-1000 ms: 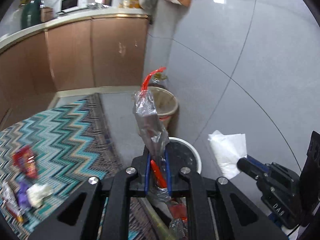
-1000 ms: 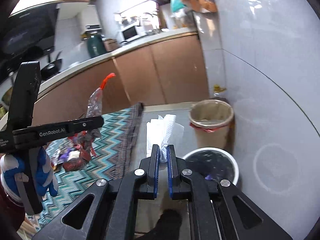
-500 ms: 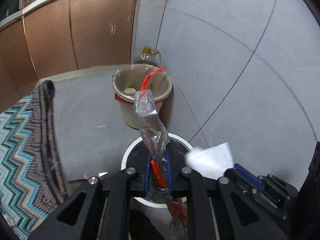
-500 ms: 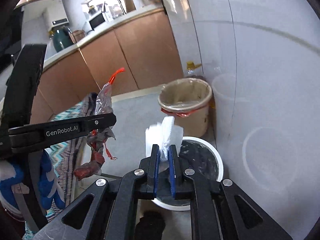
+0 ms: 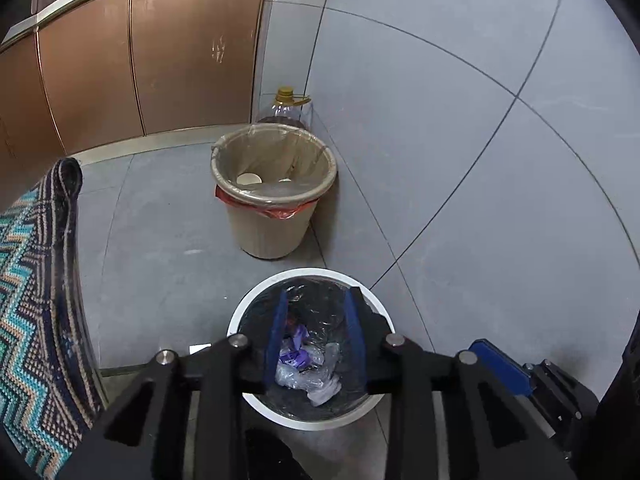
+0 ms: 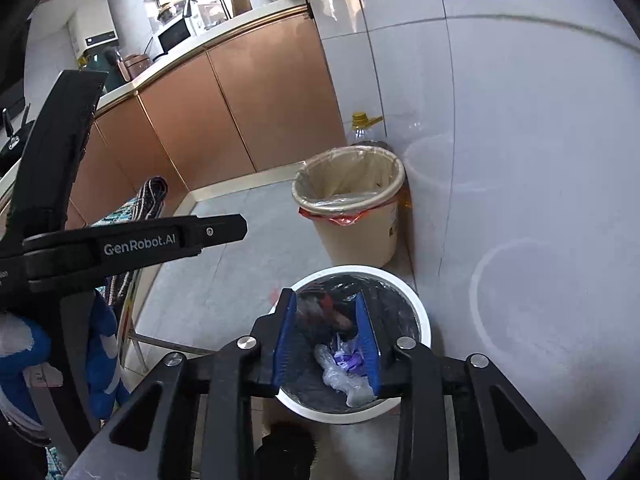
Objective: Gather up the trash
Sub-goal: 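Move both open tools back over the remaining trash on the rug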
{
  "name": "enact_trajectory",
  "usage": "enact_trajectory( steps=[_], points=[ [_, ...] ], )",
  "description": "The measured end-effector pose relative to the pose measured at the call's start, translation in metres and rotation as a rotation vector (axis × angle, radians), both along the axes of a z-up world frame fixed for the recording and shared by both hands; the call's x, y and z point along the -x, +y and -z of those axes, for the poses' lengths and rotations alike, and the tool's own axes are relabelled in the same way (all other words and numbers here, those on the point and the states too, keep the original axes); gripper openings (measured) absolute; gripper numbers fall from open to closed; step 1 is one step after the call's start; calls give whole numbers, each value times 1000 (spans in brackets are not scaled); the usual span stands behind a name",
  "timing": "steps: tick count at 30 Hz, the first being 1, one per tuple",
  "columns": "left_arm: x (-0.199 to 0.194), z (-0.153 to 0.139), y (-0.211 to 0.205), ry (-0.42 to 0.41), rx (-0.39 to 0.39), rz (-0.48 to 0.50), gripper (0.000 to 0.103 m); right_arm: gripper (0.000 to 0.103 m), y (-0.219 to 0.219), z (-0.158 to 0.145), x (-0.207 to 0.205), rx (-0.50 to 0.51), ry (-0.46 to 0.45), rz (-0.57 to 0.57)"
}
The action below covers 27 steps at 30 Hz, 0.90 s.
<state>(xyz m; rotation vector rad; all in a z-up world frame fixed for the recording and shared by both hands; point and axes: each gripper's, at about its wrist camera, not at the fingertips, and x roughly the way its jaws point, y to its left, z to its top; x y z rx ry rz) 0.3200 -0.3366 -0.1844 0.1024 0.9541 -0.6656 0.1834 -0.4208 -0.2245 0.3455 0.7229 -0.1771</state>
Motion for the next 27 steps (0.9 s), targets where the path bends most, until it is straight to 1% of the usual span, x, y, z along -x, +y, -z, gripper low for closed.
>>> enact_trajectory(
  steps=[3, 9, 13, 17, 19, 22, 27],
  points=[
    [11, -12, 10, -18, 19, -2, 29, 33, 5, -11, 7, 7, -19, 0],
    [30, -46, 35, -97, 79, -27, 29, 37, 21, -39, 22, 23, -71, -17],
    [51, -77, 62, -177, 118, -50, 29, 40, 34, -64, 37, 40, -117, -23],
    [73, -104, 86, -253, 99, -67, 29, 42, 47, -88, 51, 60, -159, -27],
    [85, -117, 102, -285, 125, -83, 29, 44, 56, -99, 59, 72, -179, -33],
    [99, -130, 124, -299, 161, -96, 29, 46, 70, -118, 73, 88, -214, -49],
    [121, -148, 156, -338, 158, -132, 29, 47, 92, -144, 91, 110, -262, -79]
  ],
)
